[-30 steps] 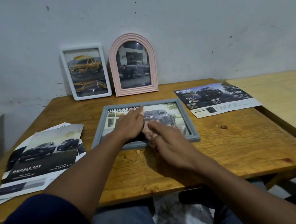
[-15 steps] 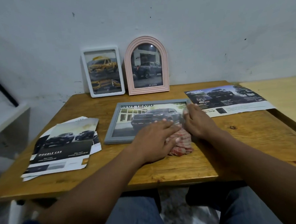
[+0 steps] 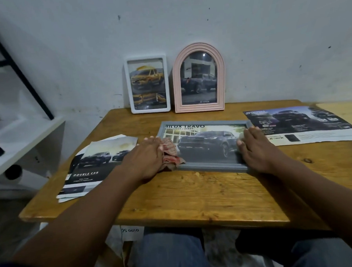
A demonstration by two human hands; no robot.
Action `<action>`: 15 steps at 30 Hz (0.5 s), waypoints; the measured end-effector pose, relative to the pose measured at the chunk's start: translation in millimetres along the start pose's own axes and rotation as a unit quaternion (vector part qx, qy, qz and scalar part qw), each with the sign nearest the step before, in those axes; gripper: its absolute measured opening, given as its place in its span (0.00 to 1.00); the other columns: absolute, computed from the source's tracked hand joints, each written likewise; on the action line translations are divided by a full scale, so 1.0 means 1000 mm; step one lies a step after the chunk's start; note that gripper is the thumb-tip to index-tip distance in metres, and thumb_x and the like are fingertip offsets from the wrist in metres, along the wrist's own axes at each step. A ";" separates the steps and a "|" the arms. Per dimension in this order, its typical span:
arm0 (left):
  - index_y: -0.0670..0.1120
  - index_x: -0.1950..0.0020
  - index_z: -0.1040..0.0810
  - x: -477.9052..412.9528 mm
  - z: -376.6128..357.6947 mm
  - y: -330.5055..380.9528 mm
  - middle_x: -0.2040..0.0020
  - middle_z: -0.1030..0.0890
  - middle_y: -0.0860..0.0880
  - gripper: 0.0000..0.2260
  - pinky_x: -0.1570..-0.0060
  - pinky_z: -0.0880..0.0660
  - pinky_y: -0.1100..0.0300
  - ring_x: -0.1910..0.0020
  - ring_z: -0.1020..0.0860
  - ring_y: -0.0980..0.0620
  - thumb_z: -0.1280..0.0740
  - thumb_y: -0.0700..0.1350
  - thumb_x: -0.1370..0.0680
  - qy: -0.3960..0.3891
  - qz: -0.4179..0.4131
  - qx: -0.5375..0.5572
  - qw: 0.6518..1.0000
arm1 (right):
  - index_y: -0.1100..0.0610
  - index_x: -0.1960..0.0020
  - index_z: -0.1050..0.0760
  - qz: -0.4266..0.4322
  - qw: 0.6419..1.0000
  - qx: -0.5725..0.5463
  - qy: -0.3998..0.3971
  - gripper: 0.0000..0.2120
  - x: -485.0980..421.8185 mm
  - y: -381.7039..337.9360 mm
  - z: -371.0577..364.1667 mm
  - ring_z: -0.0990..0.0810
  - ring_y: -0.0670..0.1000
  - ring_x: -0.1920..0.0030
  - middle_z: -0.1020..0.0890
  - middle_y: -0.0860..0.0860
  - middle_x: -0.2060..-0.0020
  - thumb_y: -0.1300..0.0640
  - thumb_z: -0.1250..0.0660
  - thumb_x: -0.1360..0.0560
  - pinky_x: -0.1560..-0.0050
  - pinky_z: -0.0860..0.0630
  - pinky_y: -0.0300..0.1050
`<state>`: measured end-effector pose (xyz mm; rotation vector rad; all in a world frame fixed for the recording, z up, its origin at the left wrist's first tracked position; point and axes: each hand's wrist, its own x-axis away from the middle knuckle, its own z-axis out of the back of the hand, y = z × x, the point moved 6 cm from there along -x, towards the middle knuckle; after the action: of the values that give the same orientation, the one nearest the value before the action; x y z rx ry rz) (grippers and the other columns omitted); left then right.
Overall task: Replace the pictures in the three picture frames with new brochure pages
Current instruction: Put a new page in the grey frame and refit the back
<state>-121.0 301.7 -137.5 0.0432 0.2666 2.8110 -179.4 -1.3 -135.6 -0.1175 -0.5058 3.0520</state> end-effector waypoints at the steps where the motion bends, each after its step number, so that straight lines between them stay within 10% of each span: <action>1: 0.45 0.17 0.47 -0.014 -0.002 0.000 0.18 0.45 0.43 0.26 0.22 0.46 0.48 0.19 0.47 0.45 0.52 0.53 0.14 -0.017 0.009 0.001 1.000 | 0.66 0.22 0.49 -0.001 1.000 0.001 0.000 0.29 0.000 0.001 0.000 0.55 0.60 0.20 0.49 0.64 0.21 0.49 0.52 0.16 0.24 0.60 0.47; 15: 0.44 0.19 0.45 -0.154 -0.007 0.026 0.18 0.45 0.41 0.27 0.22 0.47 0.43 0.19 0.47 0.42 0.49 0.54 0.16 -0.033 0.044 -0.026 0.998 | 0.61 0.20 0.57 -0.010 0.998 0.068 0.002 0.30 -0.009 0.006 -0.007 0.63 0.53 0.21 0.56 0.58 0.20 0.46 0.58 0.16 0.30 0.71 0.38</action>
<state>16.9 228.0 -139.3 0.1396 0.1808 2.8962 -170.1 -5.5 -143.8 -0.1119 -0.2962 3.0543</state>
